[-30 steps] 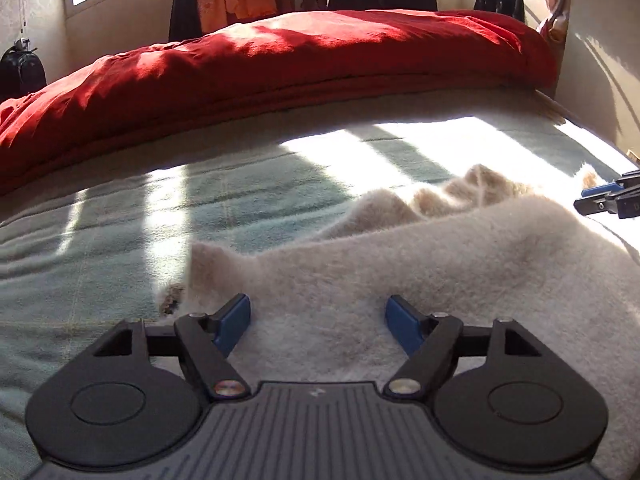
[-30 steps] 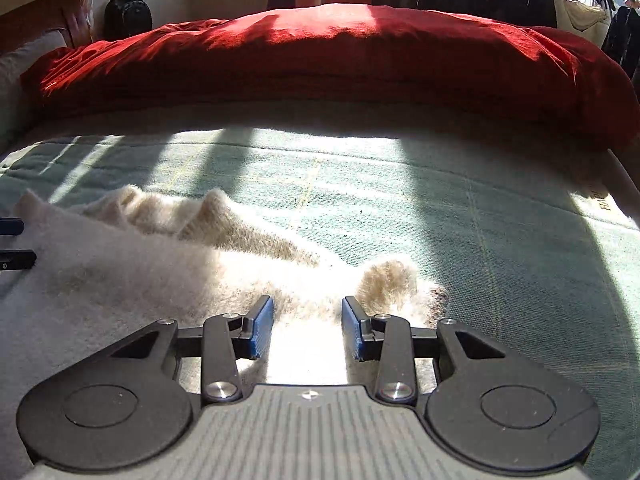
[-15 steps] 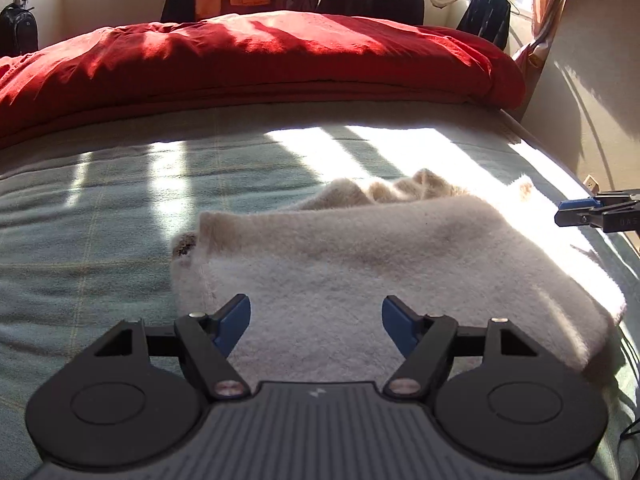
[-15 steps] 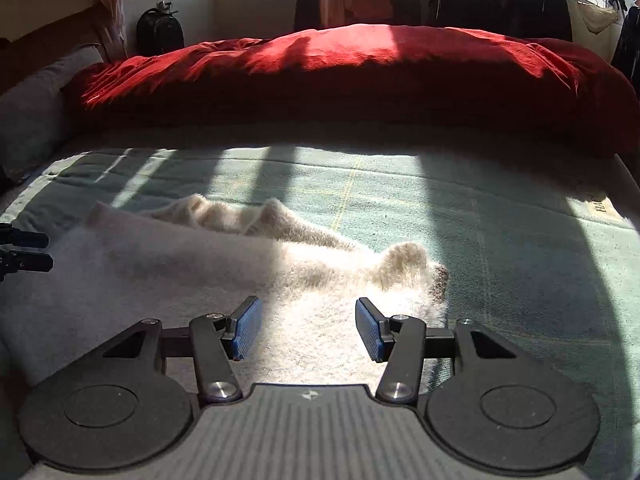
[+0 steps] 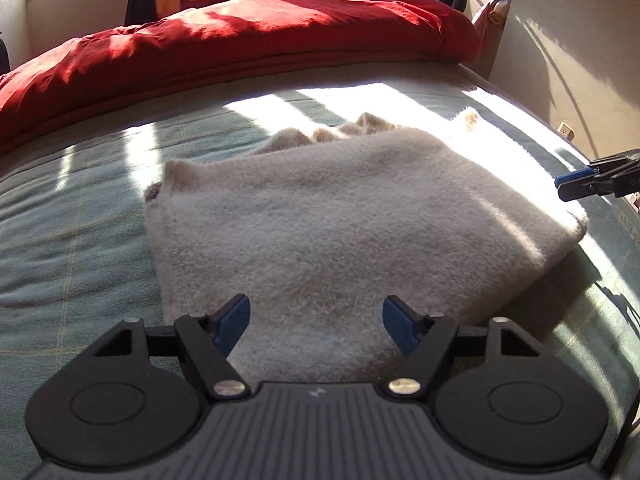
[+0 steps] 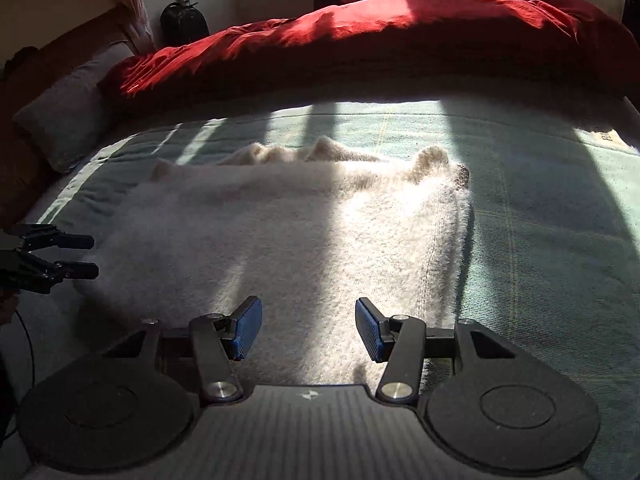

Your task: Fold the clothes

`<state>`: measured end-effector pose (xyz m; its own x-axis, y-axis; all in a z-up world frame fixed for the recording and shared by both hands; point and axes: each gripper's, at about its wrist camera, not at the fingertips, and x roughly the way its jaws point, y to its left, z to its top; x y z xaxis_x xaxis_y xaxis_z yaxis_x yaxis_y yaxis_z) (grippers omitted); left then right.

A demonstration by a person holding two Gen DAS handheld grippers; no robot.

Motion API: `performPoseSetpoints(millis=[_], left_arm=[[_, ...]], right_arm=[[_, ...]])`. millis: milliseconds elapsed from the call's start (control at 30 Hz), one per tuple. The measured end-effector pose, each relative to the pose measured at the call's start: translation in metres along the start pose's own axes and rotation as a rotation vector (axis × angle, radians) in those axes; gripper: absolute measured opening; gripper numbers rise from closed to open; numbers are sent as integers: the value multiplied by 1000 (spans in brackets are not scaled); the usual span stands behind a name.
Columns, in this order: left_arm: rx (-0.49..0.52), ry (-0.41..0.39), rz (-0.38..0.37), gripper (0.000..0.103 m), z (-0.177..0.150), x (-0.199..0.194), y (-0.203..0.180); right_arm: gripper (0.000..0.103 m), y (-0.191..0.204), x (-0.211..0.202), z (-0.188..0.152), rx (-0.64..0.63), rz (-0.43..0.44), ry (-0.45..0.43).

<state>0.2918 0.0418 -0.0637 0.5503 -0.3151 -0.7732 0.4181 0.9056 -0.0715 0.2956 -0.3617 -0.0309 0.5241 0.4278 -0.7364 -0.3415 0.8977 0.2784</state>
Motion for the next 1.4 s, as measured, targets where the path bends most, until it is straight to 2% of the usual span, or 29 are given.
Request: performPoseSetpoints(millis=[67,167,200,400,467,533,600,667,733,833,933,1033,1133,1233,1333,1400], left_arm=[[-26,33,10,73,-7,7,1],[-56,64,14,74,-25,12,8],[-61,69,14,74,-30,12,10],[-6,8,26,74,-2,15,4],[12,-13,30,74,7,16,2],[30,-33,34,74,16,18,0],[15,-34,48,74,20,26,6],[-20,-12,66,74,17,37,17],[-33,3,50,75,7,43,27],[39,10,59,75,10,37,20],[46,-26,53,75,27,34,22],[28,-56,58,75,45,44,30],[-16,-48,73,75,57,66,42],[12,-36,111,75,56,82,48],[26,-66,121,75,64,78,48],[38,-83,123,75,71,78,48]], right_arm=[[56,0,6,-10,17,4,40],[56,-12,11,-34,36,-51,87],[56,-17,8,-38,50,-45,86],[55,-17,-16,-13,37,-46,-23],[48,-22,-12,5,44,-62,-64],[35,-29,0,17,64,-64,-74],[31,-39,19,25,79,-104,-56],[22,-50,31,22,95,-129,-34],[0,-61,39,15,101,-134,-15],[0,-70,32,13,144,-101,-56],[2,-65,22,26,116,-105,-118],[4,-69,30,49,101,-117,-155],[4,-77,54,66,99,-129,-141],[0,-94,85,71,98,-180,-87],[0,-103,84,75,148,-177,-130],[3,-97,80,80,123,-176,-167]])
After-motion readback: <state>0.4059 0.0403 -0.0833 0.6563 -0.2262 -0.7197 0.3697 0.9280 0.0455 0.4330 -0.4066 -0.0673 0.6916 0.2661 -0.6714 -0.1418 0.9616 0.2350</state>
